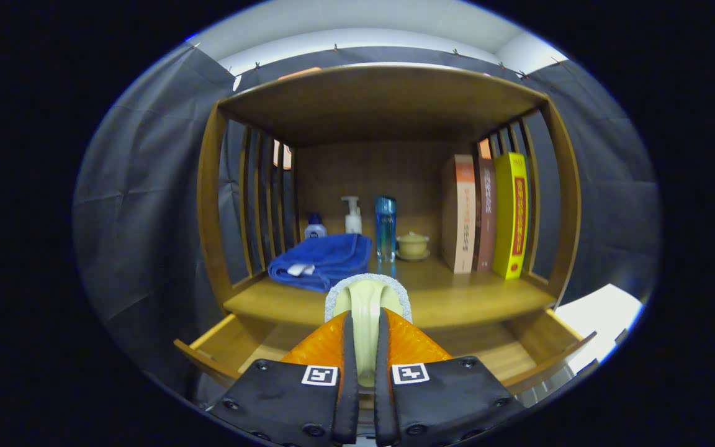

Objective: Pull open the drawer, take out the items inside it, and place them on the countertop above the cabinet.

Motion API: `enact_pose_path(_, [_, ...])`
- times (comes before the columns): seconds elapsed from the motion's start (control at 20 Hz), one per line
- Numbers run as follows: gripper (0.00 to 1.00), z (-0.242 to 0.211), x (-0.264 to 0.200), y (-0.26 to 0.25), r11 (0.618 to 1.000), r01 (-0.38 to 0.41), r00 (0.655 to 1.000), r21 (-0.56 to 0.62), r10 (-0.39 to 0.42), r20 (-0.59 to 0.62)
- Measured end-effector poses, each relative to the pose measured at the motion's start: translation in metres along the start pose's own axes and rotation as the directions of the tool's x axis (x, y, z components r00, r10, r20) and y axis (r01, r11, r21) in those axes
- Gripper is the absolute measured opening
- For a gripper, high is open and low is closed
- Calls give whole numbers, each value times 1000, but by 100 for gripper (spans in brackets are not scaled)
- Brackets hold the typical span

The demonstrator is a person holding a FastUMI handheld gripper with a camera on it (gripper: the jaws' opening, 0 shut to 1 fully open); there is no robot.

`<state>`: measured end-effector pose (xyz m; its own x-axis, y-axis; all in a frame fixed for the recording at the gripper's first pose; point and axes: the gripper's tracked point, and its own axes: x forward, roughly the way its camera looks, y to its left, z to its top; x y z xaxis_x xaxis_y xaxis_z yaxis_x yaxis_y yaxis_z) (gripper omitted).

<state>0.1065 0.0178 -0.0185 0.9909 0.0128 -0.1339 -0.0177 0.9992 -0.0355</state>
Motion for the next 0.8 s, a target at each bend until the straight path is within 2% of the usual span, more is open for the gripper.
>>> enact_pose_path(0.15, [19,35,26,6,1000,-8,1000,-2,8,-10])
enact_pose_path(0.25, [19,43,50,3,1000,9,999,-3,-10,-43])
enact_pose_path(0.6, [21,-10,122,-26,994,99,965,-36,-105,-239])
enact_pose_path(0.8, [22,-33,144,-37,990,138,954,-5,-135,-270])
